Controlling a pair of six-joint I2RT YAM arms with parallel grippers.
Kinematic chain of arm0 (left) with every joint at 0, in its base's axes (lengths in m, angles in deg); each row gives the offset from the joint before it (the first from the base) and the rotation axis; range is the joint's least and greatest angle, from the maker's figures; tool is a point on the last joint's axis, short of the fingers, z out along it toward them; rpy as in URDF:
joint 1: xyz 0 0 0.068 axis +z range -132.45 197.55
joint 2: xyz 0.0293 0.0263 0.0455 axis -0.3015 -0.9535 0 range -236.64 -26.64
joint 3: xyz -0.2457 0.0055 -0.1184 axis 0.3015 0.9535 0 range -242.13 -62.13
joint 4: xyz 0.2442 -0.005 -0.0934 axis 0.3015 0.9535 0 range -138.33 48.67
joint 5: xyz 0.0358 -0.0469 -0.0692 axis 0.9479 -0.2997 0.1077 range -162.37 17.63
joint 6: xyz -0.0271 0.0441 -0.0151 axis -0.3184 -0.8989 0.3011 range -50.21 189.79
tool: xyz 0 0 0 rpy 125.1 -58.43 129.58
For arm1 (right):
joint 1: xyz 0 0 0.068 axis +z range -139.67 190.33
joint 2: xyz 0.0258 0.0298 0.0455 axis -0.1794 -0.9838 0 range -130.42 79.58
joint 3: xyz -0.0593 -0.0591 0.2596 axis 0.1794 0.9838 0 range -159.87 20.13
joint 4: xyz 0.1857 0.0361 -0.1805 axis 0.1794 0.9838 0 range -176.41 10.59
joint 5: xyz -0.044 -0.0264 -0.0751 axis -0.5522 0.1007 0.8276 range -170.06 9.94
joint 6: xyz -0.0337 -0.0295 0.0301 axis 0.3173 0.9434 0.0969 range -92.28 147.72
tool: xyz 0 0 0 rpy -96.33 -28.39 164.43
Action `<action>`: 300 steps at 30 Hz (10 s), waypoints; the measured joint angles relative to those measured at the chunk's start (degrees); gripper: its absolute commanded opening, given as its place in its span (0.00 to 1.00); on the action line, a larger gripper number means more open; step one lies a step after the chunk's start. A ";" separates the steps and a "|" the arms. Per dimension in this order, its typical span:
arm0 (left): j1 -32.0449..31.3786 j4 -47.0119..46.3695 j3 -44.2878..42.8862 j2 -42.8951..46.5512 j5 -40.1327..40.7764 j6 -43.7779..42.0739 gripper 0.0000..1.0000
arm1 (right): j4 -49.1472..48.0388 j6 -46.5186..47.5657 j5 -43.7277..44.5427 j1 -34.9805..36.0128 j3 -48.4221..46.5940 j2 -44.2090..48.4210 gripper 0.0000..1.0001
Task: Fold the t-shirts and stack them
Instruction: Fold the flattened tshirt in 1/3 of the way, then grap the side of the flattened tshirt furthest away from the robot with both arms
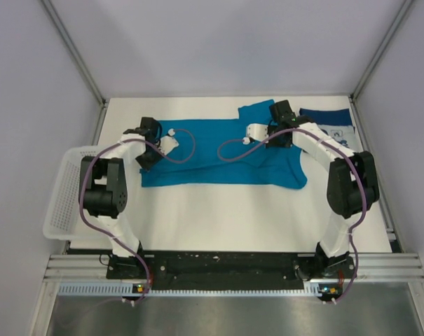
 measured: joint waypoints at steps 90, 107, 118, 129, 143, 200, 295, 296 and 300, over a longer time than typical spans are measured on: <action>-3.82 -16.24 23.96 14.34 -3.93 -13.14 0.00 | -4.79 -0.63 -3.15 -2.29 -9.29 -10.27 0.00; -3.85 -24.61 27.89 14.56 1.16 -14.93 0.00 | -14.34 6.29 1.05 -2.08 -11.06 -14.21 0.29; -3.82 -24.33 27.89 14.56 1.75 -14.95 0.00 | -19.37 -17.57 6.82 -2.08 -10.93 -12.59 0.66; -3.82 -24.44 27.98 14.56 1.73 -15.17 0.00 | -9.42 -63.39 -5.88 -10.25 13.20 15.50 0.59; -3.82 -25.18 28.24 14.56 1.77 -15.15 0.00 | -7.58 -74.23 -13.84 -12.92 22.69 8.83 0.04; -2.91 1.38 14.23 15.15 -9.22 6.62 0.28 | -8.41 -77.53 -18.32 -7.48 19.30 15.37 0.37; -0.35 17.22 -47.41 -31.61 -4.96 3.63 0.46 | 7.39 -71.28 -19.98 -11.21 -58.66 -45.18 0.52; -0.31 17.35 -47.41 -31.67 -5.40 3.69 0.41 | 8.15 -71.17 -19.61 -11.08 -59.65 -45.64 0.50; -0.04 17.68 -47.41 -31.67 -8.11 3.63 0.15 | 9.88 -70.62 -18.47 -10.51 -61.83 -47.08 0.33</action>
